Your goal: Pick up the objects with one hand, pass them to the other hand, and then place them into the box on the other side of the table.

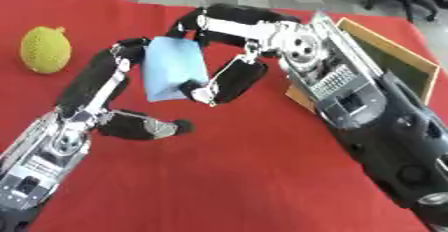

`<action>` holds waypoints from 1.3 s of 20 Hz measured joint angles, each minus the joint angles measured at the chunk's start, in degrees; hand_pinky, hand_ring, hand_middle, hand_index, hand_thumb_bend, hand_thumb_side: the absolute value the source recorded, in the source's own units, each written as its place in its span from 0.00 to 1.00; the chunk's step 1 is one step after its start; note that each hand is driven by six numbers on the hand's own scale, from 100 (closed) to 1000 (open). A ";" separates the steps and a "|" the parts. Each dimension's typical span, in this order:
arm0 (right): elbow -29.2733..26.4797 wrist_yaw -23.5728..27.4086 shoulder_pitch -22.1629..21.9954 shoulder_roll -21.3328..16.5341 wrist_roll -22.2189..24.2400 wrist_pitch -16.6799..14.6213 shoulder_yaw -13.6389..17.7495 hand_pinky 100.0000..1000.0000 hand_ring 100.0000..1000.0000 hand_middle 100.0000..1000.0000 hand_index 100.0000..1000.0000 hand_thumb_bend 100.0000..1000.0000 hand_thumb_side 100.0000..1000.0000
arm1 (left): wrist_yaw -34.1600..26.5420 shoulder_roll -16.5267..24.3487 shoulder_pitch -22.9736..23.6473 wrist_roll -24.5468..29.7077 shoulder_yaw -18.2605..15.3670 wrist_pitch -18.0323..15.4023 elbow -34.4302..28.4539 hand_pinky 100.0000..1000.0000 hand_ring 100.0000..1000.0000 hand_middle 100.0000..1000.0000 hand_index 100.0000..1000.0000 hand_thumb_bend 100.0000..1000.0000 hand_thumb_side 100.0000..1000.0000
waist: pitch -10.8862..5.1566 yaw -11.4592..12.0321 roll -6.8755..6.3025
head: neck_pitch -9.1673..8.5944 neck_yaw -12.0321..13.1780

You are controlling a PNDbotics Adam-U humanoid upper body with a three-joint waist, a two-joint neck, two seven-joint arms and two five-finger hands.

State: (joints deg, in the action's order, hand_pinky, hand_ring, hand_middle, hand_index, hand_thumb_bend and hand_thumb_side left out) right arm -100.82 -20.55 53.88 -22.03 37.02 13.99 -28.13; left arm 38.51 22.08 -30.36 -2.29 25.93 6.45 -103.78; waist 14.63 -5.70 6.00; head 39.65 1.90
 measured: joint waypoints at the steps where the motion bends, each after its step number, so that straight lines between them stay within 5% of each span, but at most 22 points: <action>1: -0.13 0.20 -0.18 -0.05 -0.18 0.08 0.16 0.83 0.66 0.25 0.47 0.00 0.03 | 0.01 -0.02 0.16 -0.30 0.00 0.27 0.00 0.78 0.60 0.60 0.82 0.73 0.37 | 0.00 -0.02 -0.04 | 0.00 -0.03; 18: -6.83 8.39 -8.55 -6.91 -8.36 5.45 11.84 0.84 0.67 0.25 0.49 0.00 0.10 | -0.85 1.10 2.76 -6.56 -3.98 4.61 0.27 0.77 0.59 0.59 0.81 0.69 0.37 | 0.00 -0.49 -1.07 | -0.06 -2.09; 26: -5.19 10.62 -14.21 -10.53 -17.61 8.14 20.67 0.85 0.68 0.26 0.51 0.00 0.09 | -1.27 3.25 4.11 -8.24 -6.67 5.88 -1.95 0.77 0.59 0.58 0.80 0.65 0.39 | 0.01 -0.55 -1.70 | -0.10 -4.79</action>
State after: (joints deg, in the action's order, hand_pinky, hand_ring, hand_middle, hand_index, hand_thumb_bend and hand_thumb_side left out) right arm -106.01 -9.94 39.67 -32.56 19.41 22.13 -7.45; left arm 37.25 25.32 -26.25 -10.53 19.26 12.33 -105.73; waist 14.64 -6.24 4.30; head 39.55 -2.90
